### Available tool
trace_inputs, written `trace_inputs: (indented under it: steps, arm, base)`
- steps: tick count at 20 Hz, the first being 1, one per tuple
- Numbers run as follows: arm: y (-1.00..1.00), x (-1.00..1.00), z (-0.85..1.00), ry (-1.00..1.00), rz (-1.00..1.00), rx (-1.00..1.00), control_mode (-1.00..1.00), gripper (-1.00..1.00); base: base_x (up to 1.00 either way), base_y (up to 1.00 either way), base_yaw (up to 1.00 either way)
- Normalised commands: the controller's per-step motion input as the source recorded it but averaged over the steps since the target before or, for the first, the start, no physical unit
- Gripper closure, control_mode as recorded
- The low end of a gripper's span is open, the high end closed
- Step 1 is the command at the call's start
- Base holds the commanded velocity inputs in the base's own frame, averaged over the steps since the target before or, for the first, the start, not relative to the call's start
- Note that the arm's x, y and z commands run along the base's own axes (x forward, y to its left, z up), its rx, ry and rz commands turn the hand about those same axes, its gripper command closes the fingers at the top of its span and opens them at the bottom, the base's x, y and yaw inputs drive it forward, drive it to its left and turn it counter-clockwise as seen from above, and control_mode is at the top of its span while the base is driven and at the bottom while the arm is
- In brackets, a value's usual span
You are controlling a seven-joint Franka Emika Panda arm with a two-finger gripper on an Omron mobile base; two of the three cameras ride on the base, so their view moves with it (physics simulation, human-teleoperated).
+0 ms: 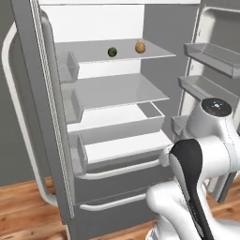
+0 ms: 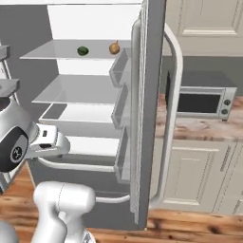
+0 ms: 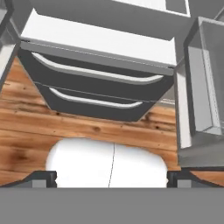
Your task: Gather the onion and avocado from the fridge and place them on a tray on the dining counter. Then gather the fishs from the fridge and place them on the other tray.
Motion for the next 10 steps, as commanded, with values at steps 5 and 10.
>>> trace_inputs:
  steps: [5, 10]
  arm:
    - [0.00, 0.00, 0.00, 0.00, 0.00, 0.00, 1.00, -1.00]
    - [0.00, 0.00, 0.00, 0.00, 0.00, 0.00, 1.00, -1.00]
  base:
    - [0.63, -0.09, 0.00]
    - [0.56, 0.00, 0.00]
